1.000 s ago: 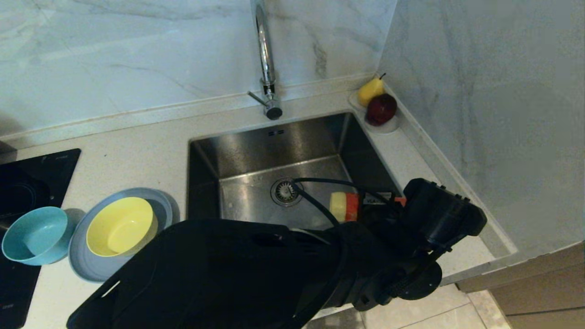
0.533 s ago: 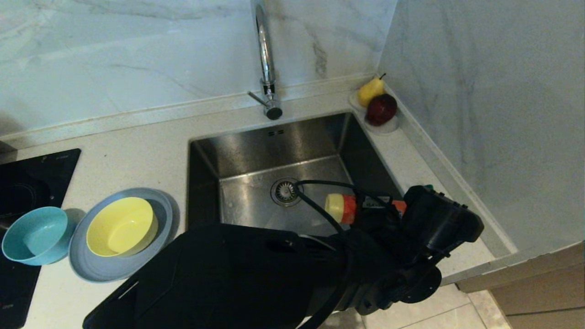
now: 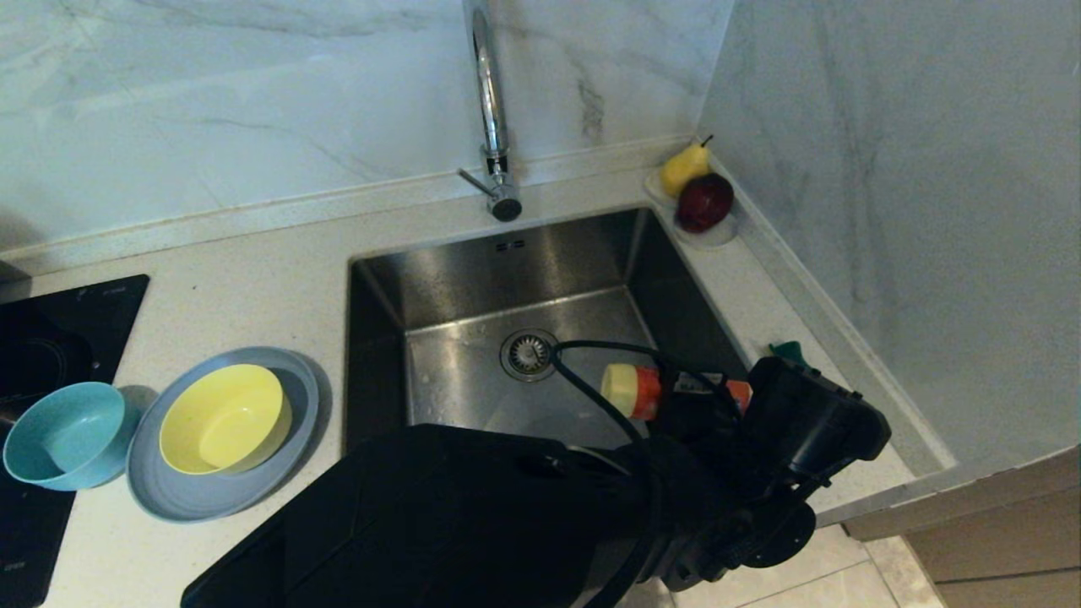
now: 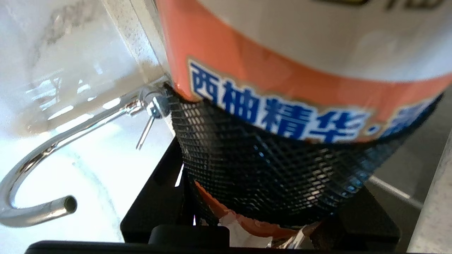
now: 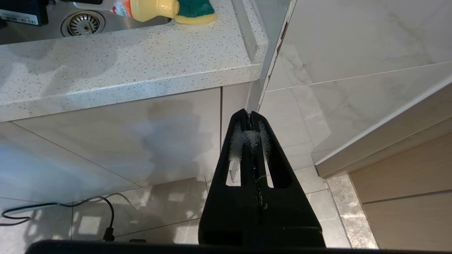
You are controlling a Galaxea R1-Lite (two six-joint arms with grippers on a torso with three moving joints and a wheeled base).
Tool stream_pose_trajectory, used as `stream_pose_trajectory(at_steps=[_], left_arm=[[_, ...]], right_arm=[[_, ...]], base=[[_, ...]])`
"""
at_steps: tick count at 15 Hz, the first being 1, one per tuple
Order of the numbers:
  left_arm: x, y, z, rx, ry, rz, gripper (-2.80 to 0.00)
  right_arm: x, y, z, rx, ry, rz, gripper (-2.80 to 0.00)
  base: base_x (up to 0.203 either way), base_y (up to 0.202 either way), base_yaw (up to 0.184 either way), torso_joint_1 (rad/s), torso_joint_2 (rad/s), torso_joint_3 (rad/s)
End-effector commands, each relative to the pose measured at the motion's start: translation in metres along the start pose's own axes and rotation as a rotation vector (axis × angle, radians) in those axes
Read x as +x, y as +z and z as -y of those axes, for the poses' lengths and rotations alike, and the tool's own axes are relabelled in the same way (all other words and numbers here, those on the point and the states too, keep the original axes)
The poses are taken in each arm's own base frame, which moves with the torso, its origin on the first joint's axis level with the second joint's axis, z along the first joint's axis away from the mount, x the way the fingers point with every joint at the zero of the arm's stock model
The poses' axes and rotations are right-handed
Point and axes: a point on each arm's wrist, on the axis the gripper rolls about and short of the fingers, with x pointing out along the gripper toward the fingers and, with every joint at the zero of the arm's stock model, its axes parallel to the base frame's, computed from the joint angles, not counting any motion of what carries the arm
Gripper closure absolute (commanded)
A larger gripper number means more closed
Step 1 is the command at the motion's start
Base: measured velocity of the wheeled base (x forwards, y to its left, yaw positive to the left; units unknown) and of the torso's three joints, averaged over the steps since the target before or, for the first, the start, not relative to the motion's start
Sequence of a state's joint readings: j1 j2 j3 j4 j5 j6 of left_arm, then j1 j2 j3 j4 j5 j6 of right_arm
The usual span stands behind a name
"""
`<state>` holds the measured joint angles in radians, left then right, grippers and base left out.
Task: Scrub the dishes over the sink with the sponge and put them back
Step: Squeeze it onto the sponge
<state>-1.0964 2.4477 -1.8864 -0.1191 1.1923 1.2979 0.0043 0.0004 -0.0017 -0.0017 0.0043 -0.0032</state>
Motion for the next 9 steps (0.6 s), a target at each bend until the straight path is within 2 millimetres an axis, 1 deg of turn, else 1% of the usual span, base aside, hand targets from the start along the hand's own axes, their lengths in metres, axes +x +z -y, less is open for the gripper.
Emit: stream_pose_trajectory(at_steps=[1, 6, 9], left_arm=[[0.0004, 0.0007, 0.0020, 0.010, 0.004, -0.019, 0.00], [-0.0002, 0.0009, 0.0017, 0.012, 0.012, -0.039, 0.00], [0.0014, 0.0035, -0.0008, -0.035, 0.030, -0.040, 0.00]], right_arm=[[0.0000, -0.0001, 0.0000, 0.000, 0.002, 0.000, 0.00], [0.0000, -0.0001, 0.0000, 0.000, 0.001, 0.000, 0.00], [0.0000, -0.0001, 0.0000, 0.000, 0.001, 0.000, 0.00]], base=[[0.000, 0.000, 0.000, 0.000, 0.00, 0.000], [0.000, 0.000, 0.000, 0.000, 0.00, 0.000], [0.000, 0.000, 0.000, 0.000, 0.00, 0.000]])
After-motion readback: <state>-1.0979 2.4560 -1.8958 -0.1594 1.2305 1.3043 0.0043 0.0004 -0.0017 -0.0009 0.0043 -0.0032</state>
